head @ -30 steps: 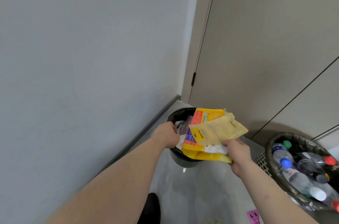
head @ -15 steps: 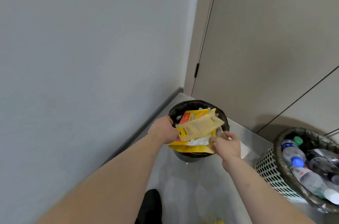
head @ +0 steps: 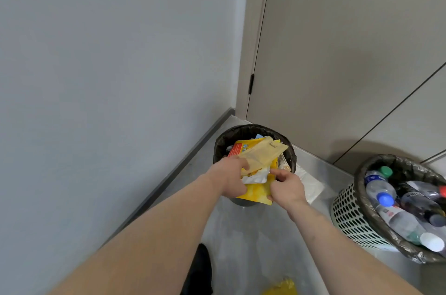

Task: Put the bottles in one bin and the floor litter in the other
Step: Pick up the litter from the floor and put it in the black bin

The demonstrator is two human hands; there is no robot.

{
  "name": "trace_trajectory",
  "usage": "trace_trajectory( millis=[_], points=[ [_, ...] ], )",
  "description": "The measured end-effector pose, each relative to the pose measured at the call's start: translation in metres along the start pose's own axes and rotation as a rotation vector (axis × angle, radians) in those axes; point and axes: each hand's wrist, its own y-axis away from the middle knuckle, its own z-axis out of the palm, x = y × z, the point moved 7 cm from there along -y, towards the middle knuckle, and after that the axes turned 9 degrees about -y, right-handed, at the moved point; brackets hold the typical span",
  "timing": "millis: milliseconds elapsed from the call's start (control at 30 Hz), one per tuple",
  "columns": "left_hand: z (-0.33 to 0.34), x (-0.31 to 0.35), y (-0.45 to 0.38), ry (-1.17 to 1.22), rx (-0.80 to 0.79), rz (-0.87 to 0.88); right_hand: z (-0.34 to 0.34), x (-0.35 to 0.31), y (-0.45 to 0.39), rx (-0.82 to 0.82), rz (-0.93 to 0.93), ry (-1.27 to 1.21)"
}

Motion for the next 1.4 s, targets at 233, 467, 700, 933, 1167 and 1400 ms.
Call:
trace_trajectory(
  millis=[233, 467, 700, 933, 1167, 1400],
  points=[
    [0.043, 0.004, -0.018, -0.357, -0.149, 0.03, -0.031, 0.013, 0.002, -0.166, 0.044, 0.143],
    [0.048, -0.006, -0.039, -0.439, -0.209, -0.028, -0.069, 0.034, 0.026, -0.424, 0.166, 0.33],
    [0.036, 0.019, -0.028, -0.55, -0.203, -0.019, -0.126, 0.031, 0.047, -0.401, 0.084, 0.417],
    [0.02, 0.109, 0.03, -0.586, 0.01, 0.227, -0.176, 0.074, 0.095, -0.385, 0.073, 0.725],
    [0.127, 0.155, 0.091, -0.535, -0.209, 0.338, -0.202, 0.147, 0.138, -0.252, 0.129, 0.714],
    [0.234, 0.143, 0.125, -0.479, -0.403, 0.214, -0.169, 0.288, 0.185, -0.336, 0.331, 0.602]
  ],
)
